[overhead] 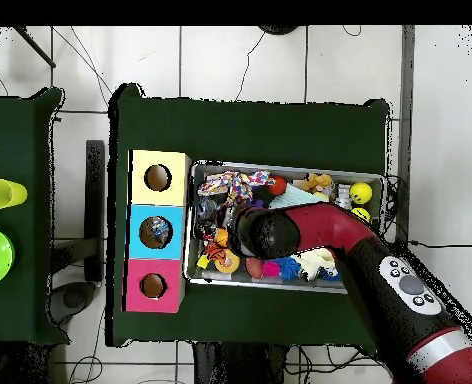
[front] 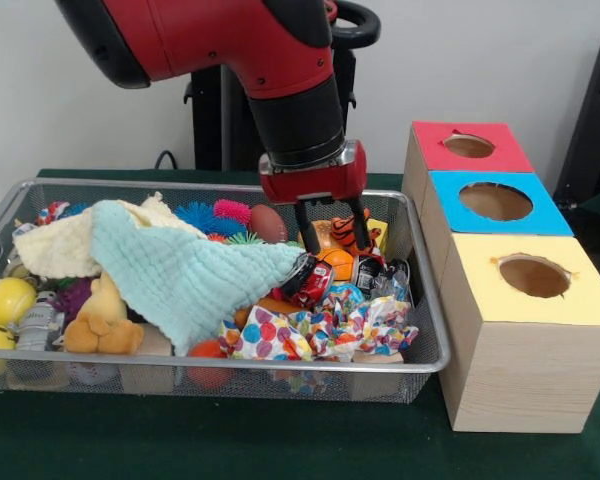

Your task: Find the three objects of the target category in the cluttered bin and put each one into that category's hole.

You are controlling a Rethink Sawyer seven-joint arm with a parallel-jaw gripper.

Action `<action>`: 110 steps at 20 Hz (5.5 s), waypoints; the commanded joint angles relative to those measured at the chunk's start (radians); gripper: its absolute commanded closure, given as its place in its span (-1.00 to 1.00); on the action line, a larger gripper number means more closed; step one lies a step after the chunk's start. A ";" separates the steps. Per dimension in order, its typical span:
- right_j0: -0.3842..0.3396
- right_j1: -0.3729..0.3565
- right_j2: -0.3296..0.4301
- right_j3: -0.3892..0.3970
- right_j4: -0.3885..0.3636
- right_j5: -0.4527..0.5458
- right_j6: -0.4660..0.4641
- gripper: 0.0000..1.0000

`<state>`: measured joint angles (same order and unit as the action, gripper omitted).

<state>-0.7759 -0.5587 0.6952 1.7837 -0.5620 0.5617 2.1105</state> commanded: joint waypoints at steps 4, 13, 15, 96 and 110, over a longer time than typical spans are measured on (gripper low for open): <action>0.013 0.010 0.019 -0.006 -0.070 0.084 -0.224 -1.00; 0.049 0.013 -0.033 -0.037 -0.101 0.069 -0.181 -1.00; 0.054 0.009 -0.044 -0.032 -0.107 0.058 -0.166 -1.00; 0.349 0.020 -0.368 -0.126 0.185 -0.173 0.172 -1.00; 0.411 -0.003 -0.524 -0.090 0.277 -0.252 0.222 -1.00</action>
<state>-0.3780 -0.5587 0.2587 1.7380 -0.3452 0.3744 2.1145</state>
